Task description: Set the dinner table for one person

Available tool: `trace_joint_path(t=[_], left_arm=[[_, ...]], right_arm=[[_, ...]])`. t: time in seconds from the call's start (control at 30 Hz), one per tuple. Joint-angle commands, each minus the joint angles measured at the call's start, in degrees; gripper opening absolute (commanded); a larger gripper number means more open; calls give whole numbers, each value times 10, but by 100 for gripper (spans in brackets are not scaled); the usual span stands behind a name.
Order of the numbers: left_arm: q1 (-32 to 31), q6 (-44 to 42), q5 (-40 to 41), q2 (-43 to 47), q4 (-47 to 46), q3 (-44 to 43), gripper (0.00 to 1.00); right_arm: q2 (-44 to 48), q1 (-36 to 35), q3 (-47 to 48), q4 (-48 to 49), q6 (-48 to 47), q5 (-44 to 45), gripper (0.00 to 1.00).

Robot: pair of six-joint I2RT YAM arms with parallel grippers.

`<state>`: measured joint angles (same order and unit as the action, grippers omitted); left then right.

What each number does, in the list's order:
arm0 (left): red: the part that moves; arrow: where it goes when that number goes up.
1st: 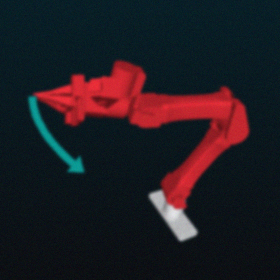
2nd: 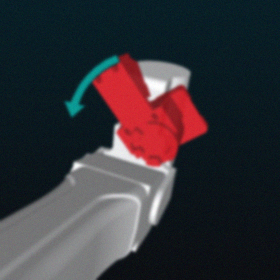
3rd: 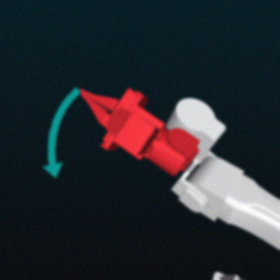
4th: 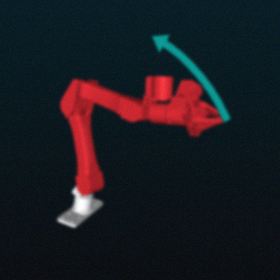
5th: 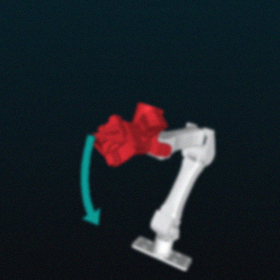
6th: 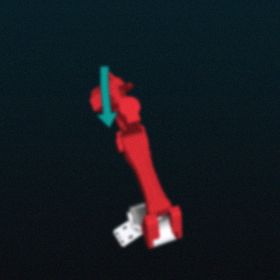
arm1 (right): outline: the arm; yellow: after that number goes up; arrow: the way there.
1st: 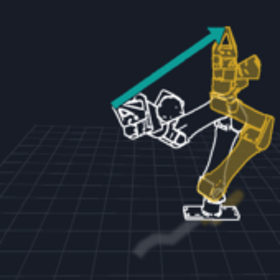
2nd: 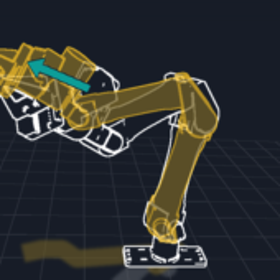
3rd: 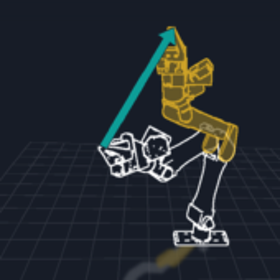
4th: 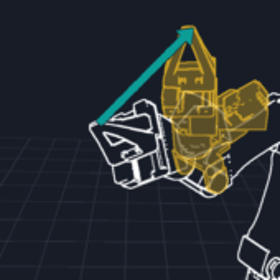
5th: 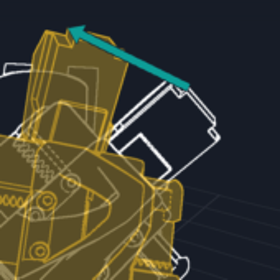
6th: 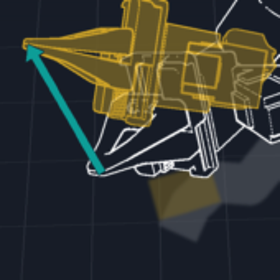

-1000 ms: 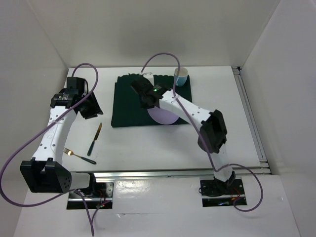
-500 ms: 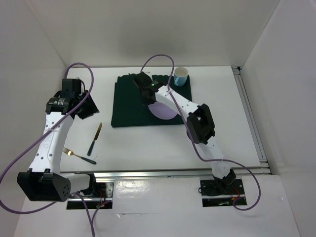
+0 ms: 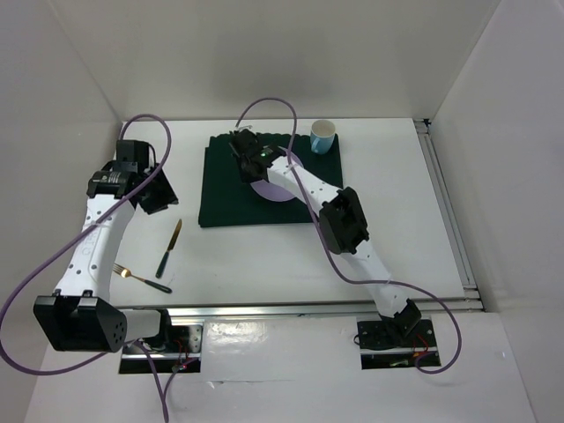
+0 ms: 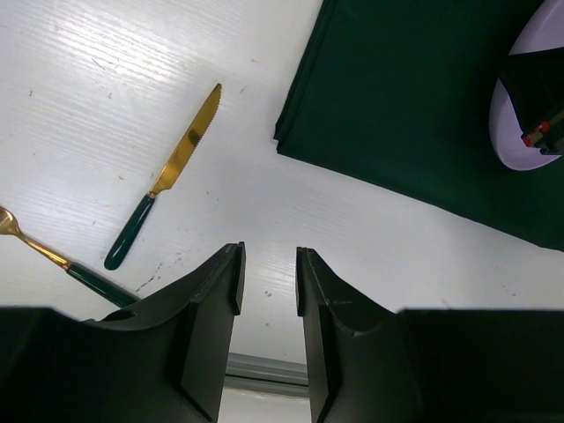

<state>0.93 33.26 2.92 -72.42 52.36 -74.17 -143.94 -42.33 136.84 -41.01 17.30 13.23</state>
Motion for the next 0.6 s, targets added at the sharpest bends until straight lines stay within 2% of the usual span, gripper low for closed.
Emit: trace_joint_path(t=[0.0, 0.07, 0.13, 0.17, 0.2, 0.27, 0.3, 0.33, 0.37, 0.47, 0.57], left_arm=[[-1, -2, 18, -1, 2, 17, 46], [-1, -2, 18, 4, 2, 23, 46], [-1, -2, 4, 4, -3, 30, 46], [-1, -2, 4, 4, -3, 30, 46], [-1, -2, 4, -1, -3, 36, 46], [-1, -2, 4, -11, -3, 36, 47], [-1, -2, 11, -11, -3, 43, 47], [-1, -2, 34, -18, -9, 43, 47], [-1, -2, 45, -18, -9, 48, 47], [-1, -2, 74, -50, -9, 48, 49], [4, 8, 75, -80, -21, 74, 49]], right_arm=[[-20, 5, 20, 59, -2, -22, 0], [-20, 5, 20, 74, -2, -36, 5], [-20, 10, 15, 81, -2, -63, 19], [-14, 10, 15, 89, -2, -71, 28], [-8, 10, 9, 89, -2, -82, 55], [20, 10, 9, 89, 4, -113, 74], [35, 10, 9, 89, 9, -123, 74], [51, 4, 9, 95, 9, -123, 81], [86, -4, 3, 95, 9, -123, 84], [156, -11, -9, 95, 4, -109, 85], [216, -11, -73, 102, 9, -102, 85]])
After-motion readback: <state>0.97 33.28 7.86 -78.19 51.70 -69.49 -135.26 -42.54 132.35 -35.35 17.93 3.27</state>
